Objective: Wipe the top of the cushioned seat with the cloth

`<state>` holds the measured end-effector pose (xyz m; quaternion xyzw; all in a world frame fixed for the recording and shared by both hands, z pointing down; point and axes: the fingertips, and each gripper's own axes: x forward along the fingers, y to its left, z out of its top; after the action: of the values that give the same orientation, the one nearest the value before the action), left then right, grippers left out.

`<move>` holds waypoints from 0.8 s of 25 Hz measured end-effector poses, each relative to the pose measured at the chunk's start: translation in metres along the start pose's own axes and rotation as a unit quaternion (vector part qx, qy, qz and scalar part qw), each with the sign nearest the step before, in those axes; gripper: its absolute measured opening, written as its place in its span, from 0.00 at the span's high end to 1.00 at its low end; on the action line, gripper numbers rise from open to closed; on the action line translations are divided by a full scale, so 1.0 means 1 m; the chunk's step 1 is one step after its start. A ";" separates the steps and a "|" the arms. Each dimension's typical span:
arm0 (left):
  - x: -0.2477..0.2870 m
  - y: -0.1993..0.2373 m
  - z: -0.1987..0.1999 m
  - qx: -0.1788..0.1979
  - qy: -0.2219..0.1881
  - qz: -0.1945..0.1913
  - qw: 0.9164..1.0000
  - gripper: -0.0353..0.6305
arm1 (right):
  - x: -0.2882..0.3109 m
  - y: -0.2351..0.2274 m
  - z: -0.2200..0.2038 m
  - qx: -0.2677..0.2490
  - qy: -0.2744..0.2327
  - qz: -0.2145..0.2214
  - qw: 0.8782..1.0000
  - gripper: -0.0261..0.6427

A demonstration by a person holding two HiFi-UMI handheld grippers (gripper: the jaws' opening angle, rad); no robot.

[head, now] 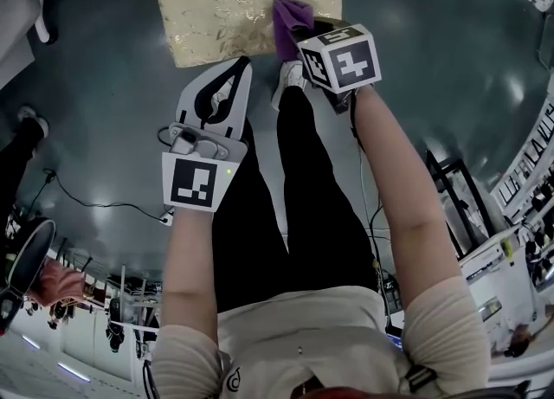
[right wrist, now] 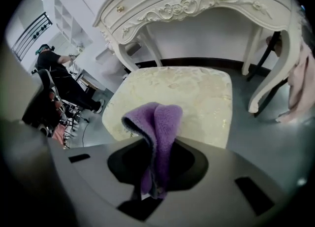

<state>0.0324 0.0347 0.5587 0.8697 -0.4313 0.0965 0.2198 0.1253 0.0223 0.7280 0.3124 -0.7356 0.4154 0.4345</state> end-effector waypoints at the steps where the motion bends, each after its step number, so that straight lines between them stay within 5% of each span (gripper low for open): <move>1: 0.004 -0.004 -0.001 0.001 0.002 -0.002 1.000 0.93 | -0.003 -0.008 -0.003 0.002 0.000 -0.003 1.000 0.84; 10: 0.037 -0.037 -0.007 0.040 0.016 -0.017 0.999 0.93 | -0.033 -0.075 -0.033 0.033 0.008 -0.029 0.999 0.84; 20: 0.055 -0.045 0.008 0.032 -0.002 -0.011 0.999 0.93 | -0.044 -0.116 -0.043 0.029 0.035 -0.060 0.997 0.85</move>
<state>0.1012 0.0159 0.5578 0.8812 -0.4186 0.1066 0.1920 0.2555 0.0112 0.7401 0.3538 -0.6875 0.4208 0.4744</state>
